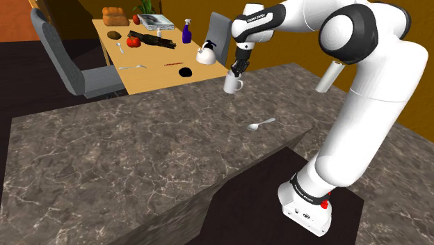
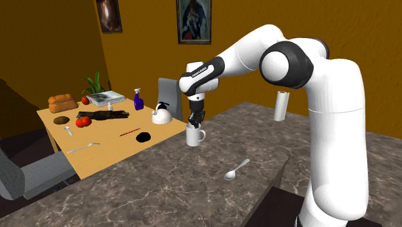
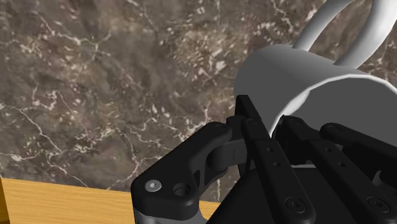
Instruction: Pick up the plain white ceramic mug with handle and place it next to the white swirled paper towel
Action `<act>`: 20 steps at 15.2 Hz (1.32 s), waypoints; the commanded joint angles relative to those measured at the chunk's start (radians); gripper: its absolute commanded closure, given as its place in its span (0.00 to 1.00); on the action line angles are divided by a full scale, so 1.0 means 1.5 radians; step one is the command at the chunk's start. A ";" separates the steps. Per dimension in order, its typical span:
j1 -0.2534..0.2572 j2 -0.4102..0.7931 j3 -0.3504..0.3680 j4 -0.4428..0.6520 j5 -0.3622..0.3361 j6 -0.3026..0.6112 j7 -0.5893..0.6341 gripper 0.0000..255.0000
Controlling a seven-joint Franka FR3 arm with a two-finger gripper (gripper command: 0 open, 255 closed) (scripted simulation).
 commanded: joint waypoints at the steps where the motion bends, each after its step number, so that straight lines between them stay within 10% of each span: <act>1: 0.001 -0.007 -0.001 0.008 -0.003 -0.015 0.002 1.00; 20: 0.002 -0.044 -0.005 0.131 -0.017 -0.173 0.010 1.00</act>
